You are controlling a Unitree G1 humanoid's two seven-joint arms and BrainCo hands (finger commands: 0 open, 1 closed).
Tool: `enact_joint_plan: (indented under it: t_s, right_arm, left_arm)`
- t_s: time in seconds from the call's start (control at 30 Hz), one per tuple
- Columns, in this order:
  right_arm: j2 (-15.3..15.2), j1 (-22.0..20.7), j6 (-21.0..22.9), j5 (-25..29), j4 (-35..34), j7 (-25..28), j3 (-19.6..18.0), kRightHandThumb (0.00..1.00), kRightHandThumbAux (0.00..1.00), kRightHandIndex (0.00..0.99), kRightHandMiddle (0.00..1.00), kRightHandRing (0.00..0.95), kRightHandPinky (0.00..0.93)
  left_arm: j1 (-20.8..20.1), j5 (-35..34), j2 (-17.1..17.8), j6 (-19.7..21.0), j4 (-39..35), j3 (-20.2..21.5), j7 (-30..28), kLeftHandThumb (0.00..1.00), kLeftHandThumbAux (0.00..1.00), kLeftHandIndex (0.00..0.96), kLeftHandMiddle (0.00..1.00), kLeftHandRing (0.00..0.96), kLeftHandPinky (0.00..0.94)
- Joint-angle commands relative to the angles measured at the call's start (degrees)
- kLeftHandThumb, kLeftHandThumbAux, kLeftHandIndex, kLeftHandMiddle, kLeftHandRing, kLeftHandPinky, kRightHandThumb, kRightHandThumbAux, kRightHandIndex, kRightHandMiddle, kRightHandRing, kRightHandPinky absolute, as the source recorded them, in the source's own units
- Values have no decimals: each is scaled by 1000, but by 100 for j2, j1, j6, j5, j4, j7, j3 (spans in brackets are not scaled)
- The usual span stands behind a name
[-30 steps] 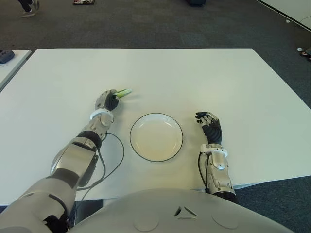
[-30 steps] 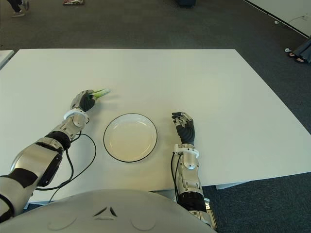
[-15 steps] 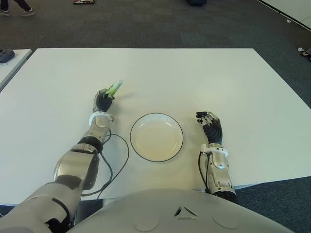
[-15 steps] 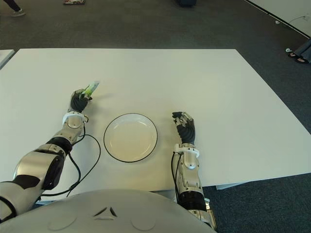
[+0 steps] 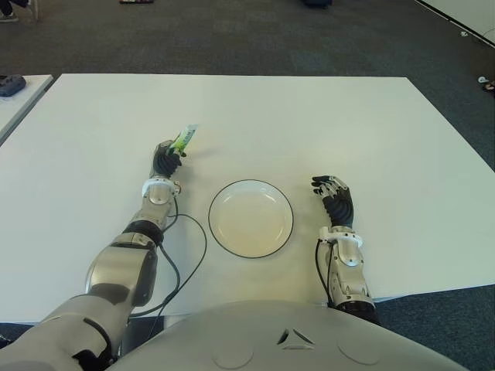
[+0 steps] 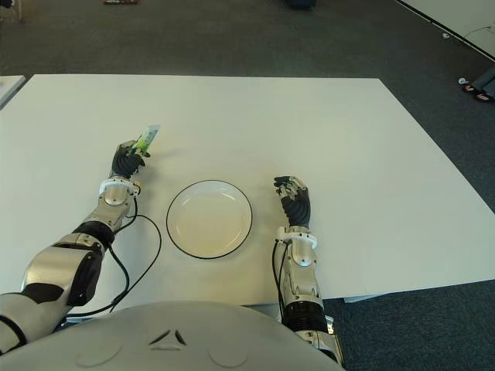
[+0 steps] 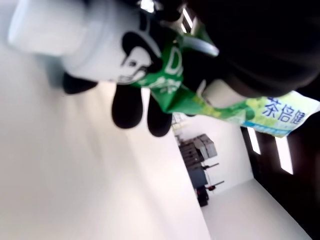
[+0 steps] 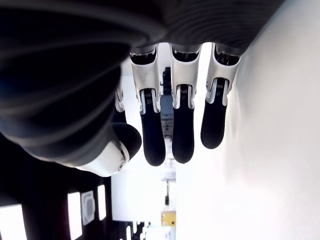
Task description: Put the toothpaste on the table into the plate.
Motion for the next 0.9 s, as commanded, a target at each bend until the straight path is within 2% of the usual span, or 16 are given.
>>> enact_joint_plan:
  t_s: [0.03, 0.3, 0.67, 0.9]
  right_arm:
    - [43, -55, 127, 44, 195, 11, -17, 697, 739, 417, 410, 375, 375]
    - [40, -135, 110, 15, 304, -6, -14, 698, 738, 418, 406, 367, 365]
    - [20, -230, -111, -50, 516, -34, 6, 695, 739, 415, 392, 368, 378]
    - [37, -240, -130, -54, 524, -59, 16, 695, 739, 413, 385, 368, 376]
  left_arm:
    - [111, 178, -33, -307, -678, -212, -152, 806, 738, 860, 887, 880, 871]
    - [381, 516, 154, -634, -1773, -538, -402, 830, 737, 869, 890, 886, 871]
    - [1025, 936, 324, -522, -3822, -854, -851, 857, 724, 868, 891, 887, 861]
    - [1291, 843, 424, -417, -4557, -995, -1352, 886, 712, 872, 892, 887, 859]
